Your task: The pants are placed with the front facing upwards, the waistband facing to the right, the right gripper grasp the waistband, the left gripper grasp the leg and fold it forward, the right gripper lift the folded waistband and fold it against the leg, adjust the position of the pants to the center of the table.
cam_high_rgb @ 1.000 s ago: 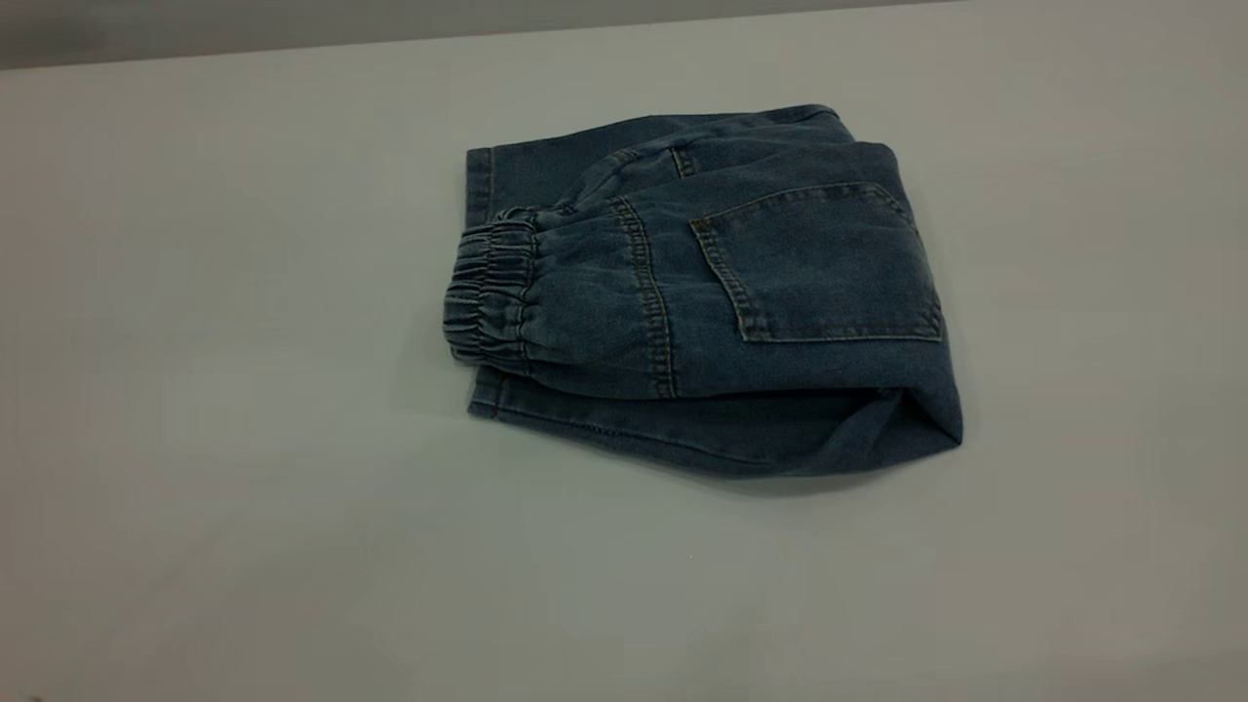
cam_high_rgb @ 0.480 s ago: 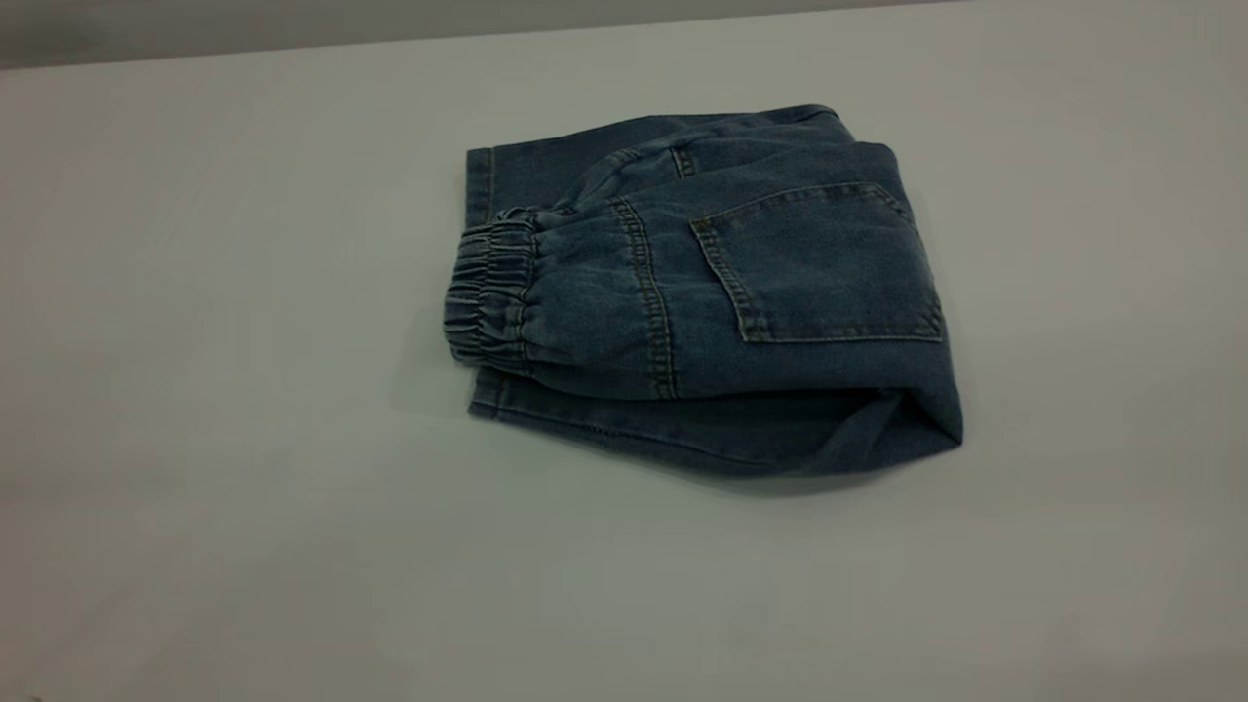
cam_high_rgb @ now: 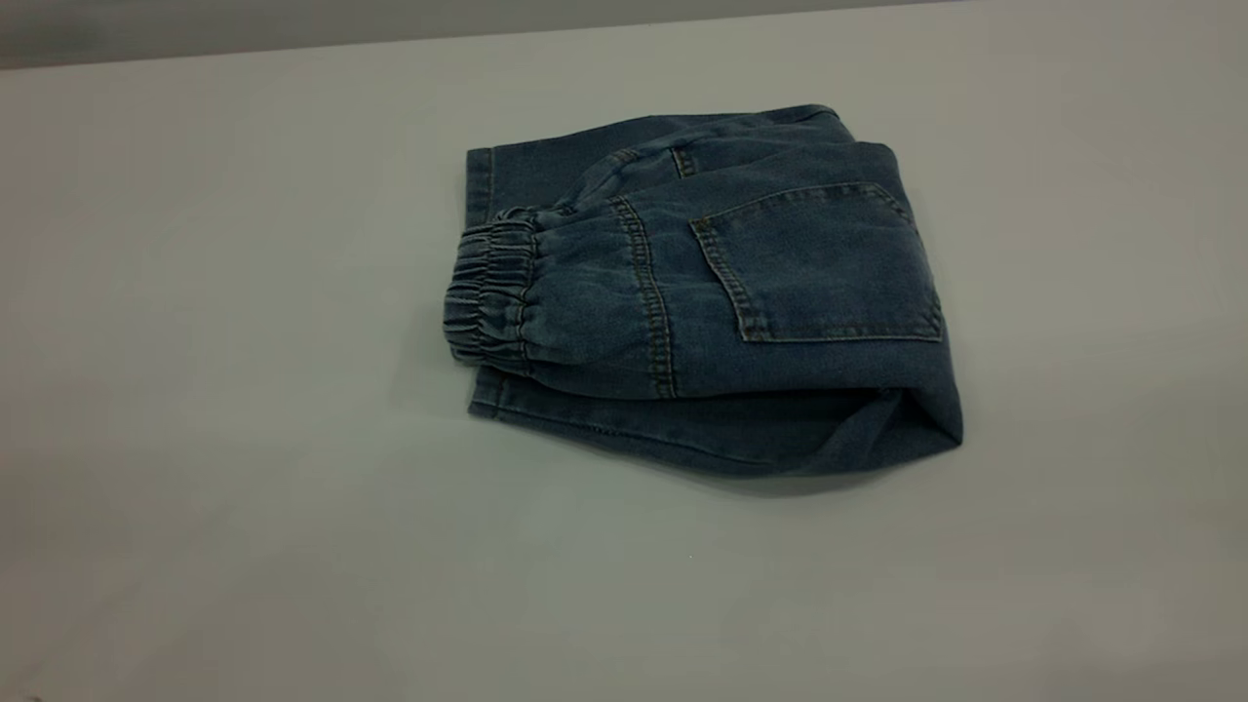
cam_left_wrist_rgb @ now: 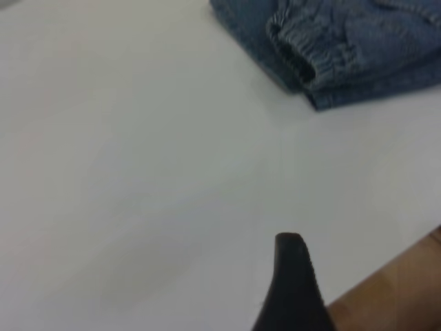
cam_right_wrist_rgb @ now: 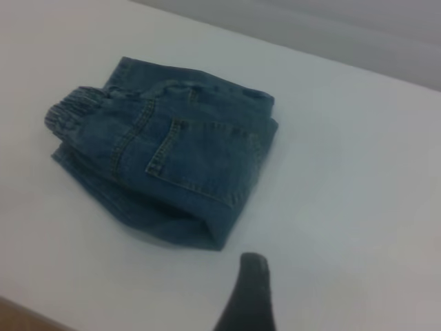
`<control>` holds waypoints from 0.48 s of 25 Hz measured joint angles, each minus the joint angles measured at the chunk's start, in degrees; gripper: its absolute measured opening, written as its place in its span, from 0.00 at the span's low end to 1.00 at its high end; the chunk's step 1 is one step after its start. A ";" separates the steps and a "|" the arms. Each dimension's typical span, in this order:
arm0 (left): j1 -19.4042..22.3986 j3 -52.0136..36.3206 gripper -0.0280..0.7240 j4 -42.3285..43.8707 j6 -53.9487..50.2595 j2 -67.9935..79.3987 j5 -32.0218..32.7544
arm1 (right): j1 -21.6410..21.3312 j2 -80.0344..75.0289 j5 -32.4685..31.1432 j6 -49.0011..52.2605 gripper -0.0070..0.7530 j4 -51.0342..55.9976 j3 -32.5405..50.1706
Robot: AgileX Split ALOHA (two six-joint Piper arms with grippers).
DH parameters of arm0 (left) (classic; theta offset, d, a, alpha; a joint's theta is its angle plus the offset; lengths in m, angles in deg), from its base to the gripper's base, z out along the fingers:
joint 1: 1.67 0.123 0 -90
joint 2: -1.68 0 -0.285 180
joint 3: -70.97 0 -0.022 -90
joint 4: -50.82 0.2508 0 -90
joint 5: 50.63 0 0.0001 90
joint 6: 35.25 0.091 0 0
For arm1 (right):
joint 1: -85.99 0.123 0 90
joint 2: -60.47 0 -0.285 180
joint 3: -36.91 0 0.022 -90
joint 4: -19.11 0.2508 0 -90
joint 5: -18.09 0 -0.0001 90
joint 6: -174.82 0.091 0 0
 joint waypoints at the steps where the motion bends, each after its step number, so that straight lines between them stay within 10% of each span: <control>1: 0.00 -0.76 0.65 0.00 0.00 0.00 0.00 | 0.00 -0.02 0.00 0.00 0.76 0.10 0.00; 12: 0.00 -2.95 0.65 0.10 0.10 0.00 -0.03 | 0.00 -0.02 -0.52 0.18 0.76 2.34 -0.05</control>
